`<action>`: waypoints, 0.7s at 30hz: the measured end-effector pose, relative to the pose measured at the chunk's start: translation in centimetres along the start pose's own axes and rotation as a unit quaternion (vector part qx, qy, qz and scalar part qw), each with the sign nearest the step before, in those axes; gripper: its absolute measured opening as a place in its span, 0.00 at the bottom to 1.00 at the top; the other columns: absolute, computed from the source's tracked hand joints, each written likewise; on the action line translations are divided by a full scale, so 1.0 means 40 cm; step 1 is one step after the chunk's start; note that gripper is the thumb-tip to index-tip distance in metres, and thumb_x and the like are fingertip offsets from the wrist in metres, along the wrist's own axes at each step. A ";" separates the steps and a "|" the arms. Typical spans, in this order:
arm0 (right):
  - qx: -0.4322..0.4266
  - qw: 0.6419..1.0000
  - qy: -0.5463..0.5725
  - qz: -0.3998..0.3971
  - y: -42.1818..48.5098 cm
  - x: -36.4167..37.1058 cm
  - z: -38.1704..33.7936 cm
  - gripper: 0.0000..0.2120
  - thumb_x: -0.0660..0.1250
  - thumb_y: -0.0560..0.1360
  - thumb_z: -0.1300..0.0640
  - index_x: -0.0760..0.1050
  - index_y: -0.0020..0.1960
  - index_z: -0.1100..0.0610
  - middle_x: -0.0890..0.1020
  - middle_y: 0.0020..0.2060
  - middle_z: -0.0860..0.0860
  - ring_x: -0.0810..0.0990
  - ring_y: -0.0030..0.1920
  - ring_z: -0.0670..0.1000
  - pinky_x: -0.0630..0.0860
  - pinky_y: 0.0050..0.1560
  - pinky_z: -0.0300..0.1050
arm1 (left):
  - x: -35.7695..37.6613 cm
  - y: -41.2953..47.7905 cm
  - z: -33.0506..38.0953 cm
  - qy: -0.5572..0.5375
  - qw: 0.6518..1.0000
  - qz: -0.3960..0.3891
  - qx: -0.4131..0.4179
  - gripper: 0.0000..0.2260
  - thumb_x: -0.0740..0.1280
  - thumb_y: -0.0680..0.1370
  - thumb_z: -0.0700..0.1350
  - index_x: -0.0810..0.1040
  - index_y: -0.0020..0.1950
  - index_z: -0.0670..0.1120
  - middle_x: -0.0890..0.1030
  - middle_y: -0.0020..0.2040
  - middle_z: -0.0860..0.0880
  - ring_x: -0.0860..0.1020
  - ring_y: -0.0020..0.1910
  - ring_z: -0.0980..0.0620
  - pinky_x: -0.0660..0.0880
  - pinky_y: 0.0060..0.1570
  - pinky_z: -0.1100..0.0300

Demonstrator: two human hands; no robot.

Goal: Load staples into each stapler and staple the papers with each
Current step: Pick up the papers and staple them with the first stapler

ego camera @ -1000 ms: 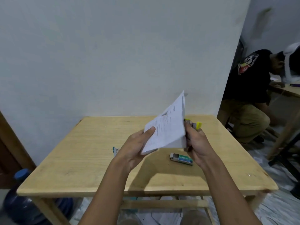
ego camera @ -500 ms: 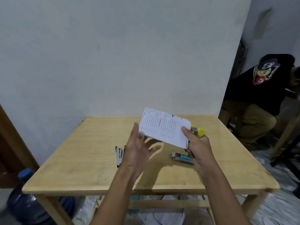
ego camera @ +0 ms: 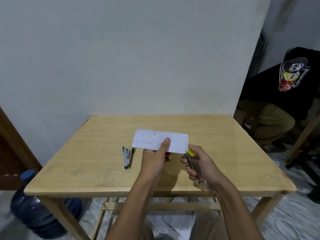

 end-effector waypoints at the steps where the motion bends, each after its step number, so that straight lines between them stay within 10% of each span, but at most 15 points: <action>1: -0.001 1.000 0.002 -0.018 0.000 0.004 0.008 0.17 0.56 0.79 0.43 0.66 0.46 0.58 0.71 0.27 0.46 0.60 0.22 0.46 0.59 0.23 0.39 | 0.001 -0.001 -0.005 0.003 1.000 0.007 -0.001 0.11 0.70 0.77 0.52 0.83 0.50 0.44 0.80 0.39 0.47 0.75 0.35 0.51 0.74 0.41 0.54; 11: -0.072 0.997 0.009 -0.029 -0.005 0.008 0.049 0.32 0.65 0.66 0.27 0.75 0.46 0.57 0.70 0.30 0.58 0.66 0.25 0.49 0.63 0.28 0.41 | 0.013 -0.015 -0.026 0.038 0.997 0.060 0.034 0.17 0.69 0.78 0.51 0.80 0.50 0.36 0.76 0.33 0.50 0.73 0.31 0.54 0.72 0.33 0.66; 21: -0.075 0.993 0.088 -0.018 -0.015 0.015 0.046 0.26 0.59 0.74 0.39 0.73 0.57 0.60 0.75 0.27 0.49 0.68 0.26 0.49 0.66 0.28 0.40 | 0.007 -0.018 -0.035 0.050 0.995 0.068 0.046 0.14 0.68 0.78 0.50 0.80 0.52 0.39 0.78 0.33 0.56 0.76 0.32 0.62 0.71 0.31 0.72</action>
Point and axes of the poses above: each hand's wrist, its own y-axis towards the middle knuckle, its own x-axis out of the palm, z = x × y, the point moved 3 cm from there along y, towards the middle knuckle
